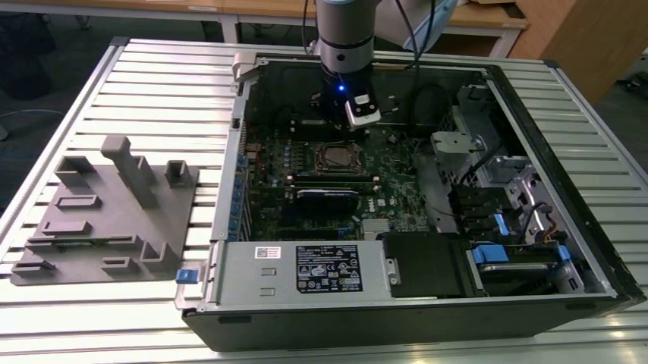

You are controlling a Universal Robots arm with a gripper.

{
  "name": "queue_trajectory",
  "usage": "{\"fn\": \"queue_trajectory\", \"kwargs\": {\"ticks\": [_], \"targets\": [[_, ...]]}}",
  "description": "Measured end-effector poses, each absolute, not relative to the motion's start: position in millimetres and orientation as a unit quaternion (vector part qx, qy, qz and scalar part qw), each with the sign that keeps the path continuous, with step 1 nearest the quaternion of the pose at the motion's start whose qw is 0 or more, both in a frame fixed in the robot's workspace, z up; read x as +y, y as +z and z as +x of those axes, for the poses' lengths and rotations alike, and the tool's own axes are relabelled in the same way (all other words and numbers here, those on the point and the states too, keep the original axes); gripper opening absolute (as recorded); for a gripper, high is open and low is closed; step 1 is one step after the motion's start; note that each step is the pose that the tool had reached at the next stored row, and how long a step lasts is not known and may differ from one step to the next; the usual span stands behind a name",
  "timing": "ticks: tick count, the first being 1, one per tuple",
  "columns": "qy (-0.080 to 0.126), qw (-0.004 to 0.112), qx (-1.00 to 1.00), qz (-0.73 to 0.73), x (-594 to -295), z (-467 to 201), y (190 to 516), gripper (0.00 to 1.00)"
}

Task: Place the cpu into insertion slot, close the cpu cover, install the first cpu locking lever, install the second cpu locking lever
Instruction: 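Install the first cpu locking lever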

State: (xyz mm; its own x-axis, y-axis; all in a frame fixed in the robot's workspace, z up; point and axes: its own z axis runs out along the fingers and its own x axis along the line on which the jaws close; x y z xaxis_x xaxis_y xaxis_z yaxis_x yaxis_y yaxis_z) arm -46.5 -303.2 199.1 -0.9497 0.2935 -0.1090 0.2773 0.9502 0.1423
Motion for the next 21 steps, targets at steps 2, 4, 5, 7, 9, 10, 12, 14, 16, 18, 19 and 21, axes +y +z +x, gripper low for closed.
{"fn": "queue_trajectory", "kwargs": {"ticks": [2,4,5,7,9,10,12,14,16,18,19,21], "targets": [[0.063,0.065,0.985,0.145,-303.2,-46.5,198.9,0.11],[0.063,0.066,0.985,0.145,-303.2,-46.5,198.8,0.11],[0.063,0.066,0.985,0.145,-303.2,-46.5,198.8,0.11],[0.062,0.066,0.985,0.145,-303.2,-46.5,198.7,0.11],[0.061,0.067,0.985,0.145,-303.3,-46.5,198.6,0.11],[0.060,0.067,0.985,0.144,-303.3,-46.5,198.6,0.11],[0.058,0.068,0.986,0.144,-303.5,-46.5,198.6,0.11],[0.055,0.069,0.986,0.144,-303.6,-46.5,198.6,0.11],[0.053,0.070,0.986,0.144,-303.7,-46.5,198.5,0.11],[0.051,0.071,0.986,0.144,-303.7,-46.5,198.4,0.11],[0.050,0.072,0.986,0.144,-303.8,-46.5,198.4,0.11],[0.049,0.073,0.986,0.143,-303.8,-46.6,198.3,0.11]]}}
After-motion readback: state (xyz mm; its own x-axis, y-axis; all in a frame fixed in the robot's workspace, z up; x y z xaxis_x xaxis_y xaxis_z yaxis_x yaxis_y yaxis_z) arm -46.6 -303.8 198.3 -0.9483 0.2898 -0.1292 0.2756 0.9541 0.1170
